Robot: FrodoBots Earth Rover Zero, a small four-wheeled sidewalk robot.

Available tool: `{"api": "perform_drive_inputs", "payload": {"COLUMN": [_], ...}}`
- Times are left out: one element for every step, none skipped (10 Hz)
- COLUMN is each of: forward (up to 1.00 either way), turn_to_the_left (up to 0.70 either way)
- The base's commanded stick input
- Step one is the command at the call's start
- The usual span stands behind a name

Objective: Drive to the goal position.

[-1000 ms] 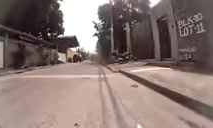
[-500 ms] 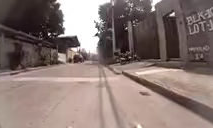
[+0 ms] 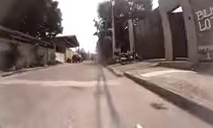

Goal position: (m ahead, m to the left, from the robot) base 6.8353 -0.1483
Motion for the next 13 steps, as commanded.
{"api": "perform_drive_inputs", "payload": {"forward": [1.0,1.0,1.0,1.0,1.0,1.0,1.0,1.0,1.0,1.0,1.0,1.0,1.0], "turn_to_the_left": [0.16,0.13,0.0,0.06,0.23,0.08,0.0,0.0,0.0,0.08,0.22,0.11,0.0]}}
